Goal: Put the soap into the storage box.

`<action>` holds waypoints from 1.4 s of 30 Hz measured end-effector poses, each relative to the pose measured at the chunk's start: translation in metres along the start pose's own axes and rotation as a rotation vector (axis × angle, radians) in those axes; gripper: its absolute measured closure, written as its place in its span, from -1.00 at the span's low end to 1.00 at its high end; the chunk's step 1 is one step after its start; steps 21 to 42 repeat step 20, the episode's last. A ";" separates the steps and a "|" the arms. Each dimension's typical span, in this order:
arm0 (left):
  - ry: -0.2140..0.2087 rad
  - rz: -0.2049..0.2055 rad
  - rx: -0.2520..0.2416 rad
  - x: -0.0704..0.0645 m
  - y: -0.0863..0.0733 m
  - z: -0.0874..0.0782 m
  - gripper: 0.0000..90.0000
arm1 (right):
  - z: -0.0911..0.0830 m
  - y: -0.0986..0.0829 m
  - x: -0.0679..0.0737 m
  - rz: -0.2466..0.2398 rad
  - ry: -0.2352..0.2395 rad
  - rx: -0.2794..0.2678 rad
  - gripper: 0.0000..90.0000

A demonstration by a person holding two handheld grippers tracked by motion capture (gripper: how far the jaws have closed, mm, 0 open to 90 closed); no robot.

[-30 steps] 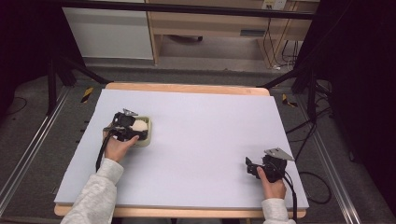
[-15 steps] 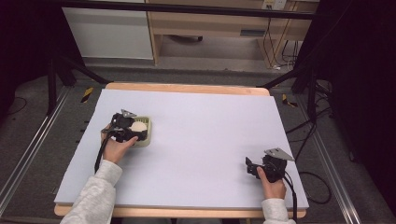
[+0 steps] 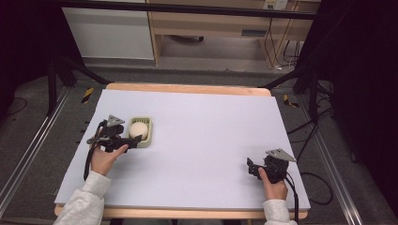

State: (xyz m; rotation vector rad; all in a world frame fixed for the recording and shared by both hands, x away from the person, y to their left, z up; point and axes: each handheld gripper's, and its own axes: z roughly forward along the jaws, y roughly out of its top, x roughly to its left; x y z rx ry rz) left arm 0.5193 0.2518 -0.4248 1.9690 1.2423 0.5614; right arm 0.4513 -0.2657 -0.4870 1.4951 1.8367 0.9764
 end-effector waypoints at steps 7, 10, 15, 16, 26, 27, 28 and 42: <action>-0.019 -0.017 -0.039 0.000 -0.023 -0.016 -0.59 | -0.001 0.000 0.000 0.006 0.004 -0.002 -0.89; -0.014 -0.030 -0.047 0.003 -0.035 -0.020 -0.56 | -0.001 0.000 0.000 0.001 0.003 -0.003 -0.89; 0.003 -0.043 -0.048 0.008 -0.053 -0.026 -0.54 | -0.001 0.000 0.000 0.000 0.007 -0.005 -0.89; 0.003 -0.043 -0.048 0.008 -0.053 -0.026 -0.53 | -0.001 0.000 0.000 -0.001 0.006 -0.005 -0.89; 0.017 -0.080 -0.060 0.015 -0.069 -0.033 -0.52 | -0.001 0.000 0.000 0.000 0.012 -0.002 -0.89; 0.017 -0.080 -0.060 0.015 -0.069 -0.033 -0.52 | -0.001 0.000 0.000 0.000 0.012 -0.002 -0.89; 0.017 -0.080 -0.060 0.015 -0.069 -0.033 -0.52 | -0.001 0.000 0.000 0.000 0.012 -0.002 -0.89; 0.017 -0.080 -0.060 0.015 -0.069 -0.033 -0.52 | -0.001 0.000 0.000 0.000 0.012 -0.002 -0.89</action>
